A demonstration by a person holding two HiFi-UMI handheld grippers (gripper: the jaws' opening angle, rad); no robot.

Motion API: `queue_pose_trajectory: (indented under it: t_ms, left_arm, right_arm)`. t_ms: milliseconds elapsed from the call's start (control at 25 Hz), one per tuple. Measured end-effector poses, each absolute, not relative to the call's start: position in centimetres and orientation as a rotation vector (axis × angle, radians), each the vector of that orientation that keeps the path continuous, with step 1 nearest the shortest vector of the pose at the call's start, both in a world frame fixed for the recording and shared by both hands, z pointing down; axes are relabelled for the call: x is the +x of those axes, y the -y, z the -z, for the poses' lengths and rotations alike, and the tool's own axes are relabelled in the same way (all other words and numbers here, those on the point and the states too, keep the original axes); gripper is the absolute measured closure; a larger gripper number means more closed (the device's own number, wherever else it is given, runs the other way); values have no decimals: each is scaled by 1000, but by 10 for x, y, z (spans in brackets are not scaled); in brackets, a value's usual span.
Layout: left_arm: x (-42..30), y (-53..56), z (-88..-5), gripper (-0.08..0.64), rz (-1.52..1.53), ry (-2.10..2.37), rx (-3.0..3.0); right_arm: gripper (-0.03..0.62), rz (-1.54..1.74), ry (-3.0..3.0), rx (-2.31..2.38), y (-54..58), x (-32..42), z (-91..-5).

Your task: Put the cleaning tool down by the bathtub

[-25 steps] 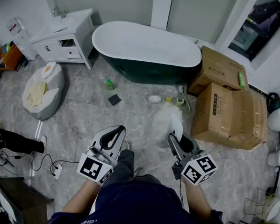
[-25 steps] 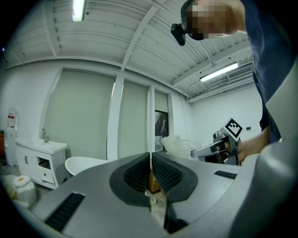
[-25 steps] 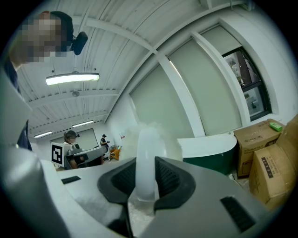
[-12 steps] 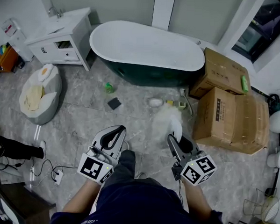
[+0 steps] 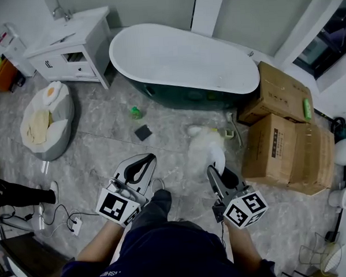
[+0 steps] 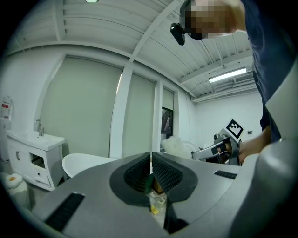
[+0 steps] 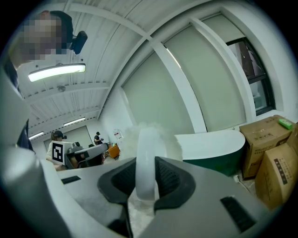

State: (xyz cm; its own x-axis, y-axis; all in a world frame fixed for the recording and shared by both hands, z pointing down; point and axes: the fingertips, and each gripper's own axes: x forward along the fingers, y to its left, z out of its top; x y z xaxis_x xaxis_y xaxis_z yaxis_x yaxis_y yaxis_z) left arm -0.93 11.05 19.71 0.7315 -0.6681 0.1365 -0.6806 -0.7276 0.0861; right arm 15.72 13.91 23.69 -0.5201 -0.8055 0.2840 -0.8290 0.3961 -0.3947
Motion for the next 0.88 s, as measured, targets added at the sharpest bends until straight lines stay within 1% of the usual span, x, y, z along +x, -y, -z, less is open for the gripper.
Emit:
queue_pose_trajectory:
  t_ms: [480,880]
  left_arm:
    - [-60,5,-204,526,-152,1067,2801]
    - [-78,54,-214,525,-163,1028,2797]
  right_arm:
    - [499,-770,2553,1496,-28,101,-242]
    - [499,-777,2540,1494,23,79,-245]
